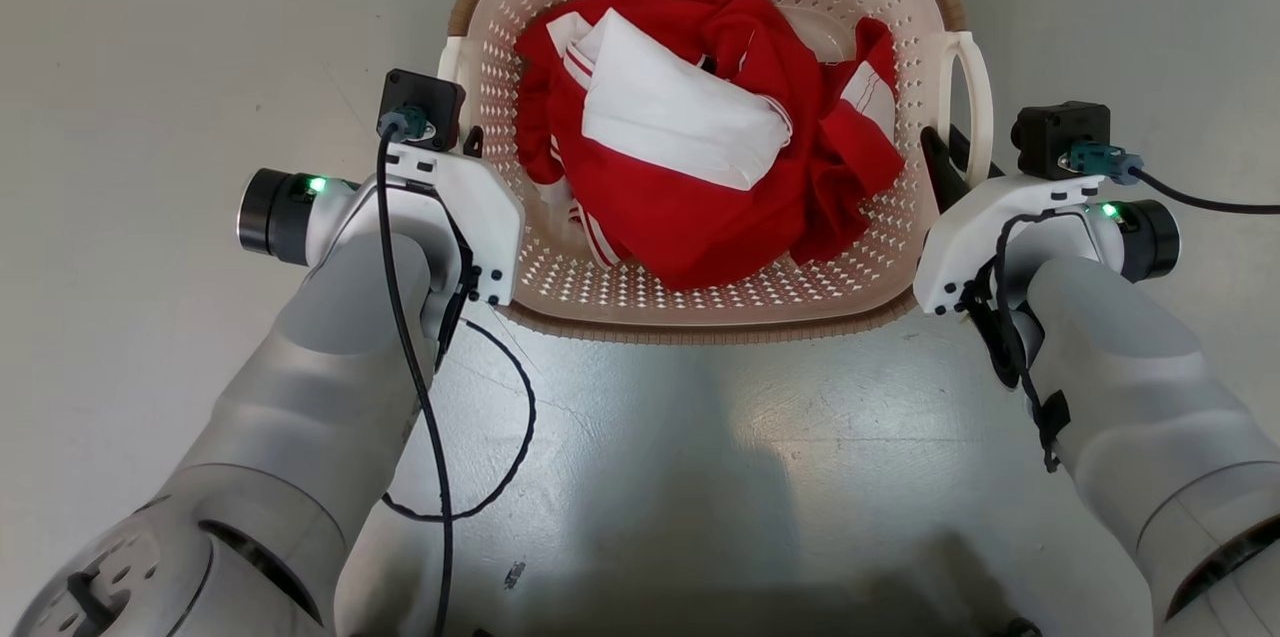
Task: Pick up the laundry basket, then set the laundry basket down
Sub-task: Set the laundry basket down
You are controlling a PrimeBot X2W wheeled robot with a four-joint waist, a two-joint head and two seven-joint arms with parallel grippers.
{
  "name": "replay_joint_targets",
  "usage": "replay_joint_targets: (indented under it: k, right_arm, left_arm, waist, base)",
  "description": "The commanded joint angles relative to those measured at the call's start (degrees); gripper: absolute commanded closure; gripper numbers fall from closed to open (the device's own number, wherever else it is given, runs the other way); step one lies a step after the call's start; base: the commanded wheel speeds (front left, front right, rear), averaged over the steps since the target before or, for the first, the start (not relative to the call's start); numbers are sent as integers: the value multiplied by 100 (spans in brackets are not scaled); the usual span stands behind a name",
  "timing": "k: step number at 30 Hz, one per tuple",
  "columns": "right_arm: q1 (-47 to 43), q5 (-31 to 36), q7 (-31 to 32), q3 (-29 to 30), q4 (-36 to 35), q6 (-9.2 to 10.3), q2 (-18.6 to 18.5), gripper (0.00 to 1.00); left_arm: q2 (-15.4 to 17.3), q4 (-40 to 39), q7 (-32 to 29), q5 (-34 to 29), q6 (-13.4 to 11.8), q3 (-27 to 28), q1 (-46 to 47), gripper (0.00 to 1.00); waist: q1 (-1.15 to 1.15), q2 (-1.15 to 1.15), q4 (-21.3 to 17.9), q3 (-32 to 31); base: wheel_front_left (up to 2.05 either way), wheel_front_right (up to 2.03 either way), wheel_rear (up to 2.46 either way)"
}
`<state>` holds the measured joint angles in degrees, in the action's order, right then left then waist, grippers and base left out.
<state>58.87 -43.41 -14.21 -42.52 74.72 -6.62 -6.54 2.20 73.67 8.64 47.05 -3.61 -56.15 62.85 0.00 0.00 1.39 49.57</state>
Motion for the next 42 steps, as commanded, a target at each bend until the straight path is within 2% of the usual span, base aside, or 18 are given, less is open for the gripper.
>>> replay_joint_targets:
  k: [1, 12, 16, 21, 23, 24, 25, 26, 27, 28, 29, 31, 32, 36, 42]
  right_arm:
    - [-270, 142, -62, -84, -77, -87, 171, 100]
    - [-303, 393, -68, 188, -77, -87, 235, 100]
    - [-317, 475, -69, 279, -77, -87, 250, 100]
    - [-321, 589, -63, 392, -77, -87, 260, 98]
    - [-314, 642, -64, 446, -77, -87, 261, 80]
    - [-314, 666, -64, 474, -77, -87, 262, 72]
    - [-315, 689, -65, 502, -77, -87, 264, 63]
    - [-317, 713, -65, 530, -77, -87, 266, 53]
    - [-319, 733, -65, 565, -77, -87, 268, 24]
    - [-319, 733, -65, 565, -77, -87, 268, 24]
    - [-321, 753, -65, 600, -77, -87, 269, 0]
    - [-326, 804, -65, 662, -77, -87, 271, 0]
    - [-332, 832, -66, 693, -77, -87, 272, 0]
    - [-352, 950, -67, 815, -77, -87, 277, 0]
    - [-369, 1122, -68, 1009, -77, -87, 289, 0]
  left_arm:
    - [68, -70, 145, 24, -32, 1, 164, 100]
    - [68, -37, 206, 47, -43, -80, 220, 92]
    - [68, -28, 210, 70, -44, -100, 229, 74]
    - [68, -22, 206, 106, -45, -126, 235, 70]
    - [68, -21, 204, 125, -47, -136, 226, 61]
    - [68, -21, 209, 133, -49, -141, 223, 53]
    - [68, -20, 214, 140, -50, -147, 222, 53]
    - [68, -20, 217, 147, -51, -152, 223, 41]
    - [68, -19, 217, 154, -53, -159, 224, 38]
    - [68, -19, 217, 154, -53, -159, 224, 38]
    - [68, -19, 219, 161, -57, -165, 223, 33]
    - [67, -20, 224, 174, -66, -180, 223, 20]
    - [67, -21, 226, 181, -69, -187, 223, 19]
    - [67, -23, 221, 216, -83, -210, 223, 2]
    - [67, -18, 217, 258, -111, -246, 211, 0]
  waist:
    - [0, 0, -4, 16]
    - [0, 0, -21, 124]
    - [0, 0, -23, 134]
    - [0, 0, -22, 147]
    - [0, 0, -24, 155]
    - [0, 0, -25, 161]
    - [0, 0, -25, 165]
    - [0, 0, -26, 168]
    - [0, 0, -26, 172]
    - [0, 0, -26, 172]
    - [0, 0, -27, 175]
    - [0, 0, -26, 180]
    - [0, 0, -26, 182]
    - [0, 0, -25, 188]
    - [0, 0, -27, 168]
  base:
    - [0, 0, 0]
    - [0, 0, 0]
    - [0, 0, 0]
    - [0, 0, 0]
    - [0, 0, 0]
    - [0, 0, 0]
    - [0, 0, 0]
    - [0, 0, 0]
    - [0, 0, 0]
    - [0, 0, 0]
    - [0, 0, 0]
    - [0, 0, 0]
    - [0, 0, 0]
    - [0, 0, 0]
    - [0, 0, 0]
